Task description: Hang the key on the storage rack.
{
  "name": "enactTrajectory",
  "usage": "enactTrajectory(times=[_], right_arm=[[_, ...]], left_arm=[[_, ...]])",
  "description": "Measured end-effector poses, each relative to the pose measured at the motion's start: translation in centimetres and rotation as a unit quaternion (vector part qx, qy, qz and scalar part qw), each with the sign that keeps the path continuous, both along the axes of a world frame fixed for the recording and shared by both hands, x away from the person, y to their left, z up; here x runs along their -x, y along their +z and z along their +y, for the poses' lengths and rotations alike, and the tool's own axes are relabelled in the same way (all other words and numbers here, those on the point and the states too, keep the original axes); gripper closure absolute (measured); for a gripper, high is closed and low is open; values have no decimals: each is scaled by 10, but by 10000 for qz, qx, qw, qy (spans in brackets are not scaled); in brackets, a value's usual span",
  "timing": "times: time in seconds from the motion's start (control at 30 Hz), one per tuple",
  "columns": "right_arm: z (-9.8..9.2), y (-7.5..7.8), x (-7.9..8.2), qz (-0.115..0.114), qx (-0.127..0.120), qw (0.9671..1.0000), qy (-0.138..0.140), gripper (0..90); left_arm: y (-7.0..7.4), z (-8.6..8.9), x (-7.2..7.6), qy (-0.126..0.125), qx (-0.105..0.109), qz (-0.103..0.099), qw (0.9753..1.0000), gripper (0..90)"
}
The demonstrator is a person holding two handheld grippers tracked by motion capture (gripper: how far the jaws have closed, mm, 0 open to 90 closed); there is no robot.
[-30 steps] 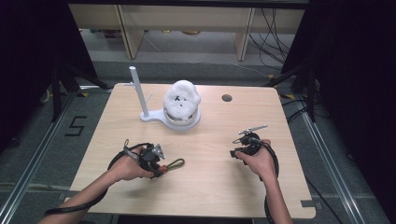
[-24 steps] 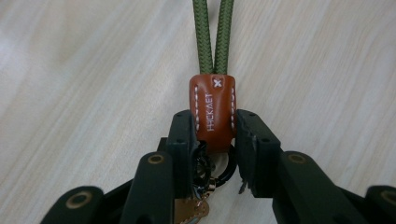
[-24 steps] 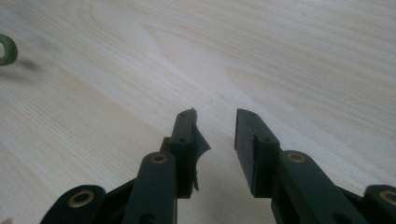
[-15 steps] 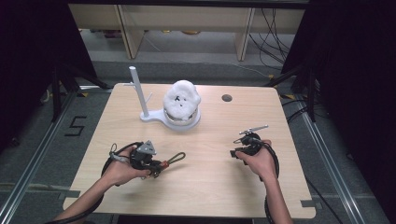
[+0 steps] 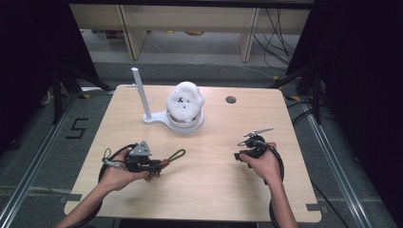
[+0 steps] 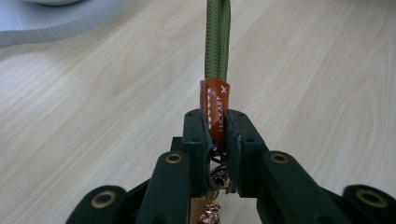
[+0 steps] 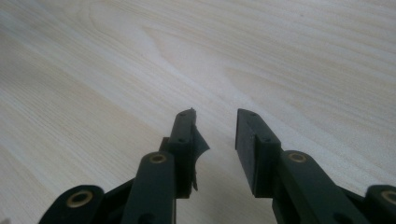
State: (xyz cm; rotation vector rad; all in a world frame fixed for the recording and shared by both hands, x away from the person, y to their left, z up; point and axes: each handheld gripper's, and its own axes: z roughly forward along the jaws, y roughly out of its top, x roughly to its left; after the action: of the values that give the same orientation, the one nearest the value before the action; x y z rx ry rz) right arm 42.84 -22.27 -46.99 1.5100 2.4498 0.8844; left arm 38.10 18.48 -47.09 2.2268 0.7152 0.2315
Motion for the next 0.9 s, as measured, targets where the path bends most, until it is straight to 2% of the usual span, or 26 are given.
enactTrajectory(times=[0.1,0.13,0.2,0.37,0.4,0.53,0.6,0.63,0.67,0.7,0.77,0.83,0.9], right_arm=[[0,0,0,-17,-2,10000,-2,691],[0,0,0,-27,-3,10000,0,691],[0,0,0,-34,17,10000,48,689],[0,0,0,-35,12,10000,20,688],[0,0,0,-42,13,10000,23,688],[1,0,1,-163,-9,9999,-44,686],[0,0,0,-143,-4,9999,-23,685],[0,1,0,-82,-2,10000,-38,685],[0,1,0,-85,4,9999,-58,684],[-1,2,0,4,-105,9999,53,683],[0,2,0,-5,-116,9999,40,682],[0,2,0,-10,-121,9999,36,681],[1,1,0,-90,-64,9999,-44,680]], left_arm=[[2,6,3,195,326,-83,9992,785],[4,10,3,175,339,-131,9992,786],[5,13,5,322,590,-198,9975,788],[11,22,7,486,893,-359,9942,791],[13,25,8,597,924,-398,9931,791],[16,31,9,780,1245,-565,9875,792],[18,34,9,885,1348,-635,9849,792],[19,36,9,917,1354,-654,9844,793],[20,37,9,971,1447,-713,9821,793],[20,38,10,1018,1475,-730,9811,793],[22,41,10,1071,1541,-800,9790,793],[23,44,10,1150,1644,-865,9759,793],[23,46,11,1199,1679,-905,9743,793]])
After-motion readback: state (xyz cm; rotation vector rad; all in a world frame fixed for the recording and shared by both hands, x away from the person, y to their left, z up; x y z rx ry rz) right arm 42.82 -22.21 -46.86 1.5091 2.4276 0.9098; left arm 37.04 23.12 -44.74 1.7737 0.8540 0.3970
